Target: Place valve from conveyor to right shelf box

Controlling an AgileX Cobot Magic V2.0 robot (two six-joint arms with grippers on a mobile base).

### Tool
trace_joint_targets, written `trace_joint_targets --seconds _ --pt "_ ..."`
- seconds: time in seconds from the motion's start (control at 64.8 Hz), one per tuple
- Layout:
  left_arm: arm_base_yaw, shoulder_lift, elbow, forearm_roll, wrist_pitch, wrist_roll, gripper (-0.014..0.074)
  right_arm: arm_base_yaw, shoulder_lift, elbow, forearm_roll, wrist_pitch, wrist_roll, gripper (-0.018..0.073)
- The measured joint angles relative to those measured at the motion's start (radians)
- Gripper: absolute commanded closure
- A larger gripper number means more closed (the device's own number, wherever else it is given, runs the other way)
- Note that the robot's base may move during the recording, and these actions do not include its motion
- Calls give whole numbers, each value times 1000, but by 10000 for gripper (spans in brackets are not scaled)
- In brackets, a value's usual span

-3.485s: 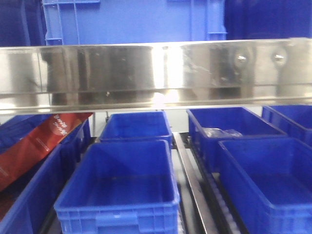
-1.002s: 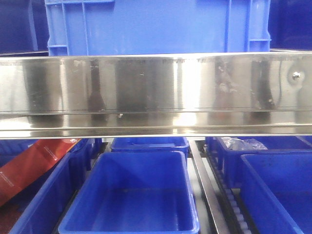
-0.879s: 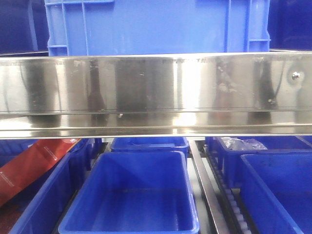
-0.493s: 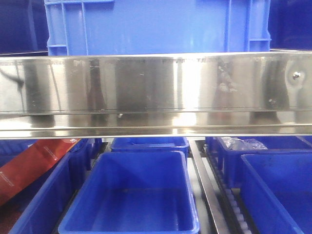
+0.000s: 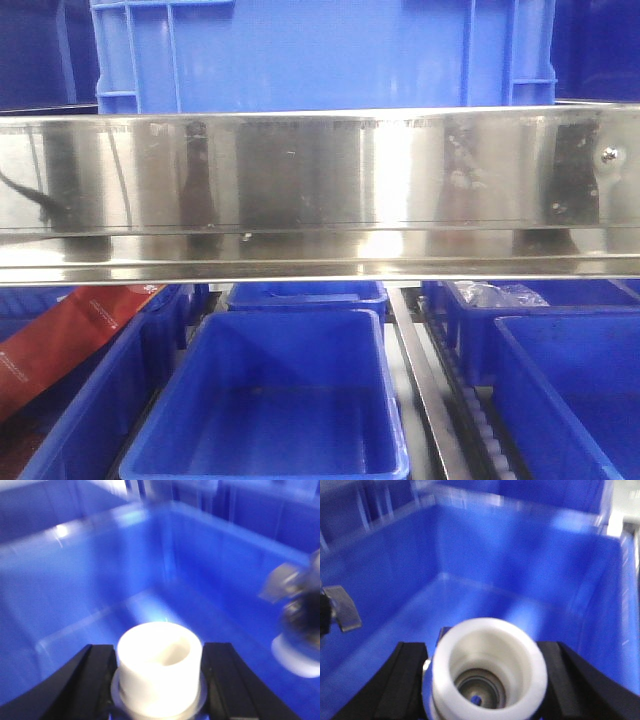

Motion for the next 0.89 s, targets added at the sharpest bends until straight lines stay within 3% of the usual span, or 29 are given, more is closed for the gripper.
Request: trace_joint_targets --seconds 0.185,0.293,0.355,0.478,0.571,0.786,0.894 --pt "0 21 0 -2 0 0 141 0 19 0 0 17 0 189" --pt "0 21 -8 -4 -8 0 46 0 16 -5 0 7 0 34" --pt "0 19 -8 -6 -8 0 48 0 4 -9 0 -2 0 15" --pt "0 6 -8 -6 14 0 97 0 -27 -10 0 -1 0 86" --pt "0 -24 -8 -6 57 0 209 0 -66 -10 0 19 0 225" --pt "0 -147 -10 10 182 0 709 -18 -193 -11 2 86 0 729" --pt "13 -203 -10 13 244 0 708 -24 -257 4 -1 110 0 720"
